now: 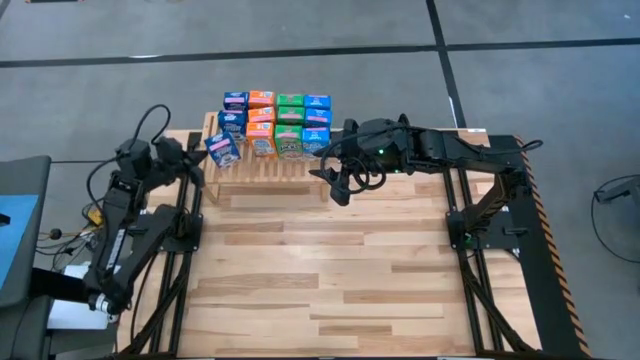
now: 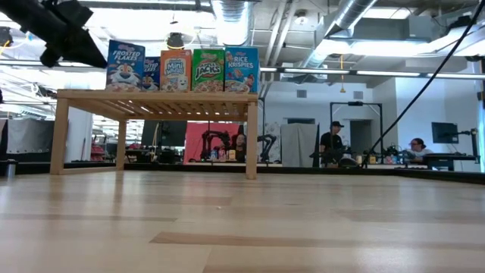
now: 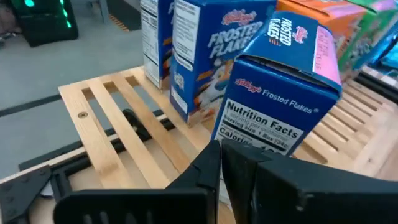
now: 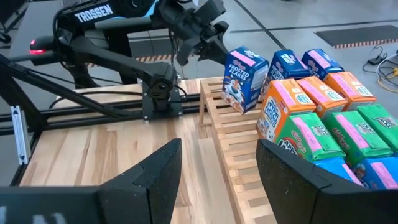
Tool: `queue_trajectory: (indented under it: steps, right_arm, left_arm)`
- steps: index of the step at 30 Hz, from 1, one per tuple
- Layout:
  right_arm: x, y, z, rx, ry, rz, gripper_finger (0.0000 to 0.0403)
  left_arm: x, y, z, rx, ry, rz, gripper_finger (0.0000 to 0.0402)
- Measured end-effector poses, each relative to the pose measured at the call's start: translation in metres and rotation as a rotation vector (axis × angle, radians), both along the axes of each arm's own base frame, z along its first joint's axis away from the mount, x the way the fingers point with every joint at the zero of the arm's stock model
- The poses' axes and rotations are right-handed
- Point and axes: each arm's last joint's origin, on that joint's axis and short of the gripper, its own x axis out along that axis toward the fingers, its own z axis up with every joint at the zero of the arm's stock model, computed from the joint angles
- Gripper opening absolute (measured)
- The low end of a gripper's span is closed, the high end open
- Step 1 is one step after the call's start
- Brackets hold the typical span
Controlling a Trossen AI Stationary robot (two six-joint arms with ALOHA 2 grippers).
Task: Stack cereal on shelf
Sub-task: Put the blue cereal box on the shelf aligned with the other blue cereal boxes
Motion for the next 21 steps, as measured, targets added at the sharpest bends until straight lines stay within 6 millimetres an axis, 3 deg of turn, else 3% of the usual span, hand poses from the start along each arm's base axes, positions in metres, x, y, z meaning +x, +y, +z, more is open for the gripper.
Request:
queue_trajectory:
  steps: [21]
  right_arm:
    - [0.0,0.0,-0.001,-0.02,0.014,0.006,0.0233]
  left_arm:
    - [0.009,0.028,-0.007,-0.04,-0.1,0.008,0.0]
